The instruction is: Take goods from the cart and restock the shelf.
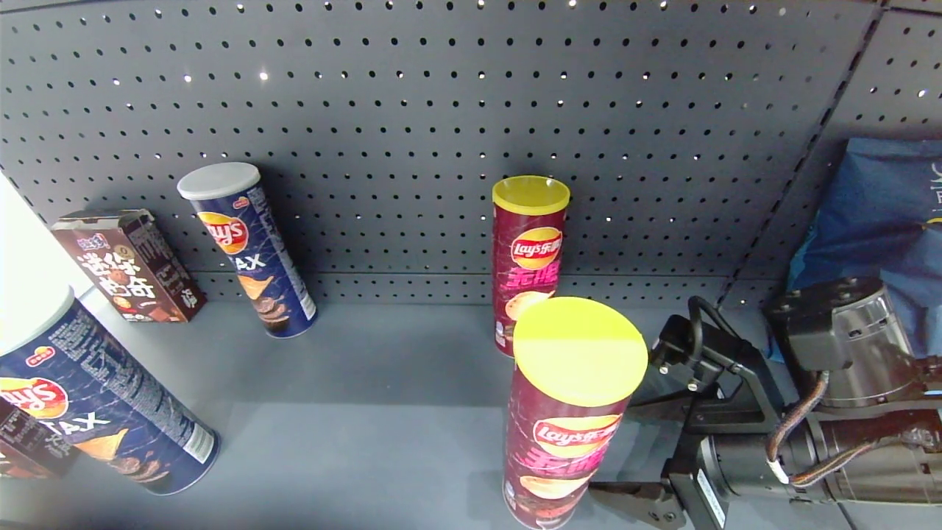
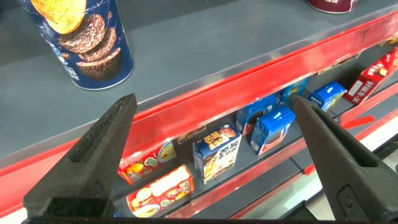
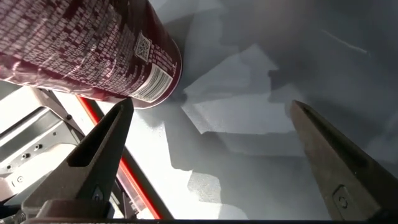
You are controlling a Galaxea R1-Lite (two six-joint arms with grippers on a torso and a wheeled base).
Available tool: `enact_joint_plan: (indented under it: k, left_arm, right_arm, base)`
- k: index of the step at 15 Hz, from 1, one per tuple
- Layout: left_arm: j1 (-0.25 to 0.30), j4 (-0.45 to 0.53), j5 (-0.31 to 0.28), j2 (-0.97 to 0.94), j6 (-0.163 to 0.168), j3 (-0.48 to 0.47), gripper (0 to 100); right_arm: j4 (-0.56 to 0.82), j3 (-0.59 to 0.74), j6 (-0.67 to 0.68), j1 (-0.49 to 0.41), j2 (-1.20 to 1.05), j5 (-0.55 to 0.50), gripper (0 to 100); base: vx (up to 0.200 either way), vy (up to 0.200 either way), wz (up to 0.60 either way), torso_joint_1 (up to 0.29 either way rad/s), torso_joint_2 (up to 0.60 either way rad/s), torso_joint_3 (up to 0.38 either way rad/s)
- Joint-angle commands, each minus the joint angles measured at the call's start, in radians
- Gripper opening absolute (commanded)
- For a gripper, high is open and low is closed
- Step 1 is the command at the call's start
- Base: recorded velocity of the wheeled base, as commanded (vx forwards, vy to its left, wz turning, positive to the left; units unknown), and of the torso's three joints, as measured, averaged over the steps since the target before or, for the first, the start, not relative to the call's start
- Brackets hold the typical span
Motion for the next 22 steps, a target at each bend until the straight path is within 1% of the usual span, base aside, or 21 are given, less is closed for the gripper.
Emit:
enact_joint_plan:
  k: [1,9,12,15,16,17,19,20,21,22]
  left_arm:
    - [0.000,0.000,0.001,0.000,0.000,0.000,100]
    - [0.000,0.000,0.001,-0.002,0.000,0.000,100]
    - [0.020,0.000,0.001,-0.002,0.000,0.000,100]
    - [0.026,0.000,0.001,-0.002,0.000,0.000,100]
    - [0.026,0.000,0.001,-0.002,0.000,0.000,100]
    - [0.025,0.000,-0.001,-0.002,0.000,0.000,100]
    - [0.025,0.000,-0.001,0.000,0.001,-0.001,100]
    - [0.025,0.000,-0.002,0.001,0.001,-0.001,100]
    - [0.025,0.000,-0.001,0.003,0.001,0.000,100]
    - [0.026,0.000,-0.001,0.003,0.001,0.000,100]
  right_arm:
    - [-0.010,-0.001,0.000,0.001,0.006,0.000,100]
    - [-0.026,0.017,0.001,-0.001,-0.015,0.000,100]
    - [-0.026,0.069,0.029,-0.047,-0.156,-0.003,100]
    - [-0.020,0.192,0.067,-0.156,-0.460,-0.054,100]
    - [-0.020,0.244,0.073,-0.185,-0.557,-0.083,100]
    - [-0.021,0.302,0.103,-0.199,-0.660,-0.142,100]
    - [-0.023,0.378,0.175,-0.200,-0.791,-0.254,100]
    - [-0.020,0.454,0.204,-0.231,-0.926,-0.362,100]
    - [-0.015,0.497,0.207,-0.295,-1.005,-0.377,100]
    - [-0.004,0.540,0.207,-0.392,-1.071,-0.373,100]
  base:
    - [0.000,0.000,0.00,0.000,0.00,0.000]
    - [0.000,0.000,0.00,0.000,0.00,0.000]
    - [0.000,0.000,0.00,0.000,0.00,0.000]
    - [0.000,0.000,0.00,0.000,0.00,0.000]
    - [0.000,0.000,0.00,0.000,0.00,0.000]
    - [0.000,0.000,0.00,0.000,0.00,0.000]
    - [0.000,0.000,0.00,0.000,0.00,0.000]
    - [0.000,0.000,0.00,0.000,0.00,0.000]
    - [0.000,0.000,0.00,0.000,0.00,0.000]
    - [0.000,0.000,0.00,0.000,0.00,0.000]
